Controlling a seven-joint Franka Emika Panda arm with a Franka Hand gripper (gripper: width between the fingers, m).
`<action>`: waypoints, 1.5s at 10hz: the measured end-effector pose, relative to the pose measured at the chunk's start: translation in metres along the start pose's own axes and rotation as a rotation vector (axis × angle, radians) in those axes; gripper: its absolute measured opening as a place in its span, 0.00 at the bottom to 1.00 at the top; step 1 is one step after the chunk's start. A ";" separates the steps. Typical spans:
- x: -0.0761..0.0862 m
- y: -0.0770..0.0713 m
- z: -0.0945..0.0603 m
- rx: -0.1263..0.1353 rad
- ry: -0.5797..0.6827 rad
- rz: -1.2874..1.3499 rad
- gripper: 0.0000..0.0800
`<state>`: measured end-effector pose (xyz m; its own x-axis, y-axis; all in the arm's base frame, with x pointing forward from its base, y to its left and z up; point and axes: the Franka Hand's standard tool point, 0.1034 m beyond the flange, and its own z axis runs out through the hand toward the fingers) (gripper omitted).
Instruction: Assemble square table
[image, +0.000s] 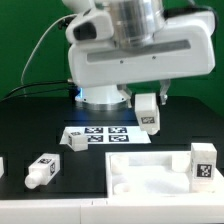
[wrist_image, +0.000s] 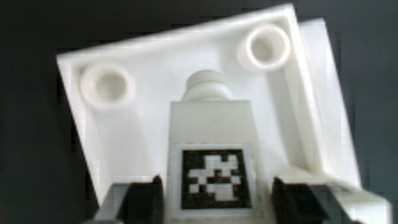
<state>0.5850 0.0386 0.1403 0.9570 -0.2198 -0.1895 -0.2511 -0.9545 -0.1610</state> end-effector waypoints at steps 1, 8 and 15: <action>0.003 0.001 0.001 -0.003 0.088 -0.002 0.36; 0.063 0.025 -0.007 -0.008 0.539 -0.014 0.36; 0.054 0.030 0.011 -0.055 0.607 -0.035 0.36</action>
Offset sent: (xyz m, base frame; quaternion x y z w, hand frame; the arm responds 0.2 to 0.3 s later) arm 0.0344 -0.0252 -0.0102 0.0370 0.1900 -0.0177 0.9809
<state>0.6276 -0.0001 0.1148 0.8804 -0.2486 0.4038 -0.2260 -0.9686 -0.1035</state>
